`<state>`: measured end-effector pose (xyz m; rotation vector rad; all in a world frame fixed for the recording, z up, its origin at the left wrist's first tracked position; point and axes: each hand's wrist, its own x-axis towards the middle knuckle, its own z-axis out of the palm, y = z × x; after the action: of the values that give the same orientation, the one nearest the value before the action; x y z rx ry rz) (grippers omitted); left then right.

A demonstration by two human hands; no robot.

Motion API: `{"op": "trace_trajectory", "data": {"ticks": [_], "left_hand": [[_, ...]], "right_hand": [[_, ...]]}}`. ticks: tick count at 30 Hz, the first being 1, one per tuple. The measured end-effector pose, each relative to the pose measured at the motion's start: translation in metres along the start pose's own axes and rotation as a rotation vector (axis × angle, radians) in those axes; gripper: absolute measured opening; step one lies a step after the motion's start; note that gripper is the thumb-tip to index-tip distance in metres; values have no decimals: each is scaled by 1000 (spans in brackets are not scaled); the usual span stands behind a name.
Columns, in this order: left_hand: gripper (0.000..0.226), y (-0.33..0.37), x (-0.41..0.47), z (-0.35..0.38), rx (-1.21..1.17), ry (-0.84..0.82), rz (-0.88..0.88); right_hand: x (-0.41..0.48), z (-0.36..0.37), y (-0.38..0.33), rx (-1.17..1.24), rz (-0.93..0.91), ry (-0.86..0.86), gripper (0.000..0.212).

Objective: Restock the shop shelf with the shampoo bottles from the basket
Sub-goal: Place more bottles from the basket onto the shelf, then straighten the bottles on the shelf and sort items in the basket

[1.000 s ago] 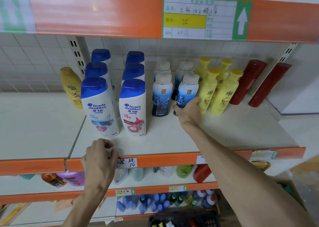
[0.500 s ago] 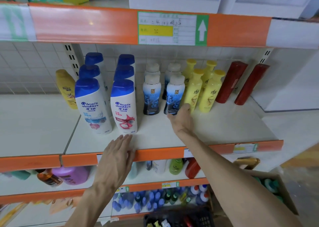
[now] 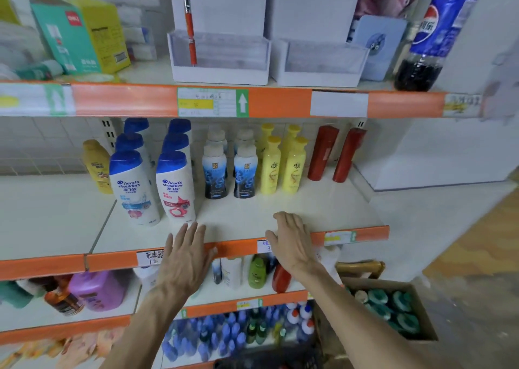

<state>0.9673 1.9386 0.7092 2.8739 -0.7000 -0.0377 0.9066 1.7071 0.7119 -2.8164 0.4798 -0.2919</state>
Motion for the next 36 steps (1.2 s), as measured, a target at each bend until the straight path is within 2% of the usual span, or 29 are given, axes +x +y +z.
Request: {"op": "trace_trajectory", "data": {"ticks": [4, 6, 8, 10, 16, 25, 30, 33, 36], "left_hand": [[62, 42, -12, 0, -40, -9, 26], [62, 64, -24, 11, -65, -7, 26], [59, 88, -42, 23, -57, -18, 29], [57, 111, -64, 36, -37, -63, 25], [68, 156, -115, 66, -12, -191, -58], [68, 161, -144, 99, -58, -302, -105], [57, 141, -157, 170, -143, -369, -104], [51, 124, -166, 243, -140, -430, -85], [54, 108, -173, 330, -142, -497, -71]], "right_hand": [[-43, -5, 27, 1, -29, 10, 42], [-65, -5, 44, -12, -63, 9, 49], [-87, -6, 66, -11, -92, -45, 55], [-108, -8, 90, 9, -97, -119, 48], [-164, -9, 148, -43, -134, -292, 51], [-196, 12, 163, -29, -101, -403, 48], [-215, 76, 172, -65, -33, -530, 42], [-229, 147, 194, -72, 10, -600, 42], [-244, 226, 221, -63, 43, -655, 39]]}}
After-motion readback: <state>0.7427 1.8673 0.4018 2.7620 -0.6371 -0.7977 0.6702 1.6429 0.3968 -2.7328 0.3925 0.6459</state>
